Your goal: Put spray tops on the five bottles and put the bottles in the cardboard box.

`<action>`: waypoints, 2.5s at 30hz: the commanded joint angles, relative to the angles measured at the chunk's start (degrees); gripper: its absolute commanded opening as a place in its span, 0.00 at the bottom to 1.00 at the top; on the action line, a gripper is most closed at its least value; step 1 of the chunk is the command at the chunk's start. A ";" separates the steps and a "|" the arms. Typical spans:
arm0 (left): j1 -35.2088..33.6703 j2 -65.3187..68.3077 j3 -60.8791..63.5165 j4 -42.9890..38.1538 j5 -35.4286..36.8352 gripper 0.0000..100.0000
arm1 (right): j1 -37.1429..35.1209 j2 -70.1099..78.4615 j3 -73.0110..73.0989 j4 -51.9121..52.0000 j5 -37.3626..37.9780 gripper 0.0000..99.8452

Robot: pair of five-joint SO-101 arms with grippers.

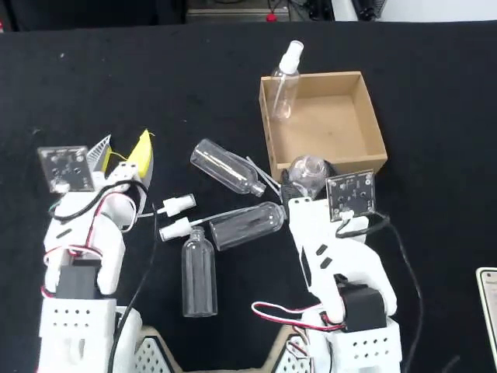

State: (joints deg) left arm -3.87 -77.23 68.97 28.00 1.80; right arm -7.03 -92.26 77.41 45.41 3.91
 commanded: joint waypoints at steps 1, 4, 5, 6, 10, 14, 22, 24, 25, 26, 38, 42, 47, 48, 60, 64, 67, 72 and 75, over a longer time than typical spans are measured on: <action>3.56 4.04 -15.60 13.54 -8.62 0.21 | -0.70 -1.01 -0.40 2.02 -0.79 0.02; 4.35 11.69 -25.80 25.85 -18.46 0.21 | -0.70 -1.01 -0.31 2.55 -0.62 0.02; 4.18 15.12 -28.70 29.71 -22.68 0.21 | -0.70 -1.01 -0.31 2.55 -0.62 0.02; 3.74 18.73 -31.16 33.58 -27.08 0.21 | -0.70 -1.01 -0.31 2.55 -0.62 0.02; 3.12 34.02 -36.88 45.63 -42.02 0.21 | -0.70 -1.01 -0.31 2.55 -0.62 0.02; 3.30 47.56 -38.90 46.51 -50.29 0.22 | -0.70 -1.01 -0.22 2.55 -0.53 0.02; 3.56 68.04 -50.51 44.66 -54.51 0.22 | -0.62 -1.01 1.80 2.46 -0.44 0.02; 3.56 71.74 -53.85 44.84 -54.59 0.22 | -0.62 -1.01 1.80 2.46 -0.44 0.02; 3.56 73.32 -55.34 45.71 -55.21 0.22 | -0.62 -1.01 1.80 2.46 -0.44 0.02; 3.65 74.99 -57.01 47.21 -56.62 0.22 | -0.62 -1.01 1.80 2.46 -0.44 0.02; 8.57 87.82 -63.52 52.48 -58.20 0.22 | -0.53 -1.01 1.80 2.46 -0.35 0.02; 10.95 88.44 -63.52 52.40 -58.11 0.22 | -0.53 -1.01 1.80 2.46 -0.35 0.02; 10.42 90.73 -63.52 48.18 -58.11 0.22 | -0.62 -1.01 2.42 2.55 -0.35 0.02; 9.98 91.16 -63.52 47.82 -58.11 0.22 | -0.62 -1.01 2.59 2.46 -0.35 0.02; 9.98 93.01 -64.66 45.45 -58.02 0.22 | -0.62 -1.01 2.68 2.29 -0.35 0.02; 9.45 93.10 -64.48 45.89 -58.02 0.21 | -0.62 -1.01 2.68 2.29 -0.35 0.02; 9.19 93.01 -63.34 45.71 -56.18 0.21 | -0.62 -1.01 2.68 2.29 -0.35 0.02; 8.92 92.48 -61.58 45.89 -55.21 0.13 | -0.53 -1.01 2.68 2.37 -0.35 0.02; 7.96 92.40 -60.88 45.89 -54.24 0.03 | -0.53 -1.01 2.68 2.46 -0.35 0.02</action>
State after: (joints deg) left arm 5.63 16.48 8.22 74.07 -54.29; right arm -7.03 -92.26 80.31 47.87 3.74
